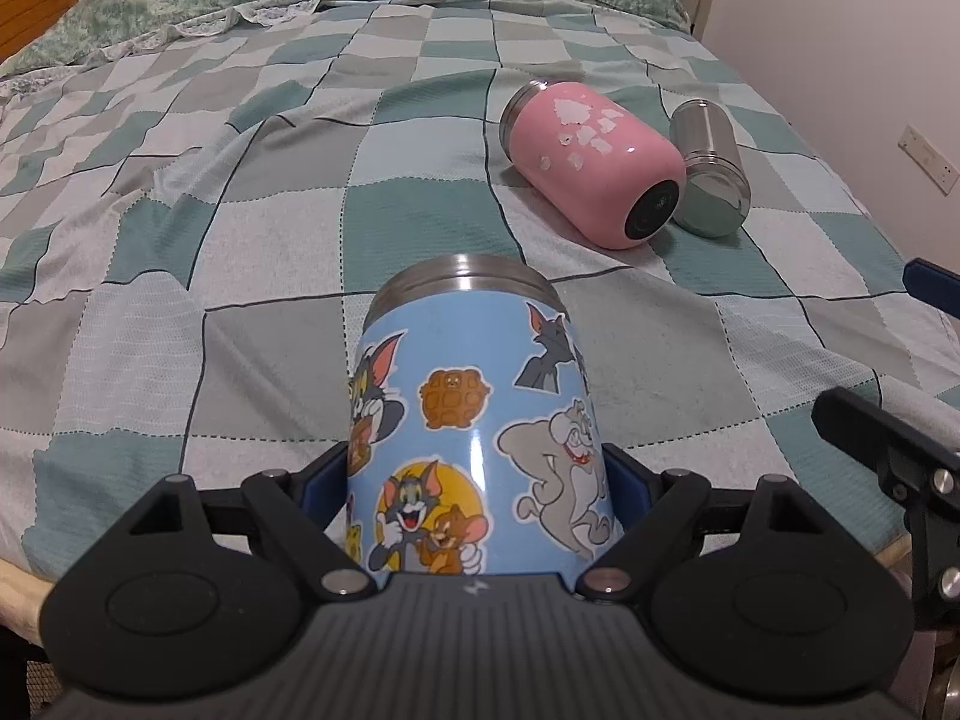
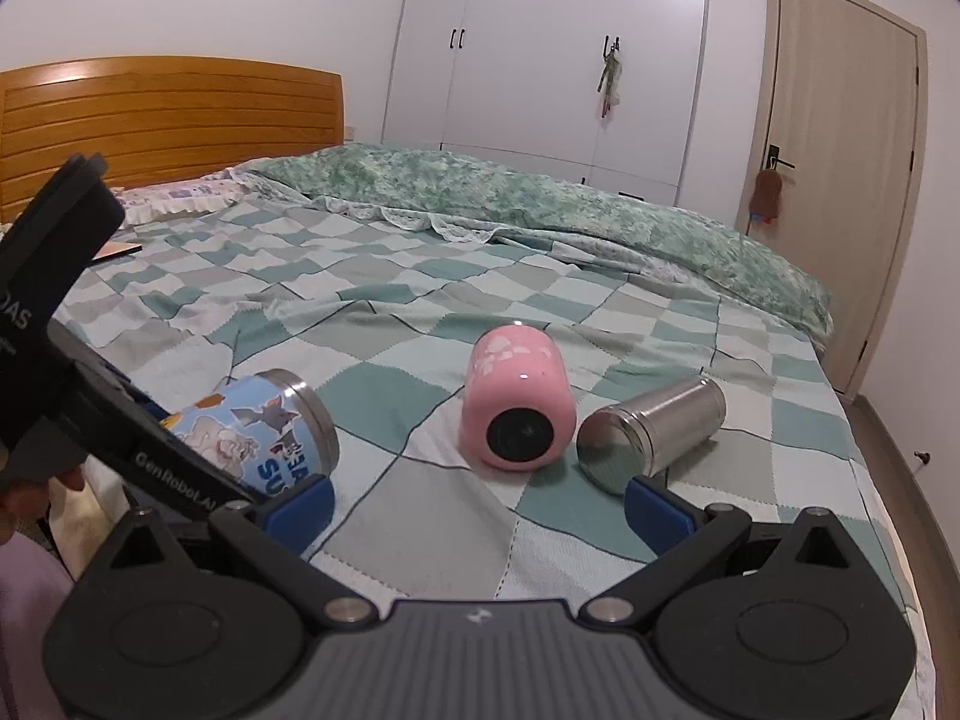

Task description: Flip cup upright

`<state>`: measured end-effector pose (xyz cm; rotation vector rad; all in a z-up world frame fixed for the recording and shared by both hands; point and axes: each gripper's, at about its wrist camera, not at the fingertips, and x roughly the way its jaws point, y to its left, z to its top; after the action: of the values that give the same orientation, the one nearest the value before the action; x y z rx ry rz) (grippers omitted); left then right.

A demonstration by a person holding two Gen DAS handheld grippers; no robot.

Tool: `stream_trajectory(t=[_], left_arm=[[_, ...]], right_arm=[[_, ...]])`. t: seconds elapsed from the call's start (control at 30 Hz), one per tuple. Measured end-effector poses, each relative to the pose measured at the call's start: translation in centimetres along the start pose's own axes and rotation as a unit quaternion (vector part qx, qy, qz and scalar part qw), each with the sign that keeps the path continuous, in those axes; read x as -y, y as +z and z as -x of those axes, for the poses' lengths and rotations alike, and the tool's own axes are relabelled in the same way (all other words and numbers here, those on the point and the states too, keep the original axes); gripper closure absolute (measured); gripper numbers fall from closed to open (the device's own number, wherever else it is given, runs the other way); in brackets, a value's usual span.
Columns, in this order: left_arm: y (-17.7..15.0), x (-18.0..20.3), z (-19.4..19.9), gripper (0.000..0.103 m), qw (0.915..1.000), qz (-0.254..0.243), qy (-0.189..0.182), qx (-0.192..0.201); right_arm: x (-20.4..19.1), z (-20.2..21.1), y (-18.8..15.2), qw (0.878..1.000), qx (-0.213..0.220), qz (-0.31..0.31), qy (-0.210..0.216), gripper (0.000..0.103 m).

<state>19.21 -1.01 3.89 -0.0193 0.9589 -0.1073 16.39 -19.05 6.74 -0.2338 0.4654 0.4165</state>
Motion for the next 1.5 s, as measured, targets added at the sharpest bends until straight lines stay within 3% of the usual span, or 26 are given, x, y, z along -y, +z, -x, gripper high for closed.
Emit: stream_trajectory(t=[0.07,0.13,0.17,0.23,0.3,0.47,0.77,0.97,1.23,1.5], left_arm=[[0.0,0.0,0.2,0.016,1.0,-0.002,0.0,0.001],[-0.1,-0.1,1.0,0.002,0.9998,-0.004,0.006,0.016],[-0.1,-0.2,1.5,0.0,0.9996,-0.005,0.012,0.027],[-0.1,-0.5,2.8,0.0,0.9988,-0.004,0.016,0.045],[-0.2,-1.4,4.5,0.0,0.9974,0.001,-0.003,0.072],[-1.0,-3.7,8.7,0.0,0.9883,0.004,-0.003,0.152],[-3.0,-9.0,10.3,0.0,0.9788,-0.013,0.008,0.204],[-4.1,-12.0,8.9,0.0,0.9789,-0.022,-0.001,0.203],[-4.4,-14.4,6.6,0.0,0.9789,-0.032,-0.009,0.202],[-4.0,-16.0,4.1,0.0,0.981,-0.033,-0.018,0.19]], right_arm=[[-0.2,0.2,-0.1,1.0,0.0,-0.001,-0.001,0.0],[-0.2,0.3,-0.1,1.0,0.001,0.0,-0.001,0.0],[-0.4,0.5,0.0,1.0,0.002,-0.001,-0.001,0.0],[-0.6,1.0,0.1,1.0,0.006,-0.002,-0.001,0.0],[-1.0,1.6,0.4,1.0,0.012,-0.003,0.001,0.0],[-2.2,2.5,1.7,1.0,0.02,-0.002,0.005,0.0],[-6.1,0.3,4.1,0.999,-0.014,-0.032,0.033,0.0],[-8.1,-3.0,5.5,0.993,-0.075,-0.08,0.049,0.0],[-9.7,-7.1,6.5,0.983,-0.148,-0.108,0.022,0.0],[-10.5,-11.7,7.1,0.965,-0.225,-0.132,0.012,0.0]])
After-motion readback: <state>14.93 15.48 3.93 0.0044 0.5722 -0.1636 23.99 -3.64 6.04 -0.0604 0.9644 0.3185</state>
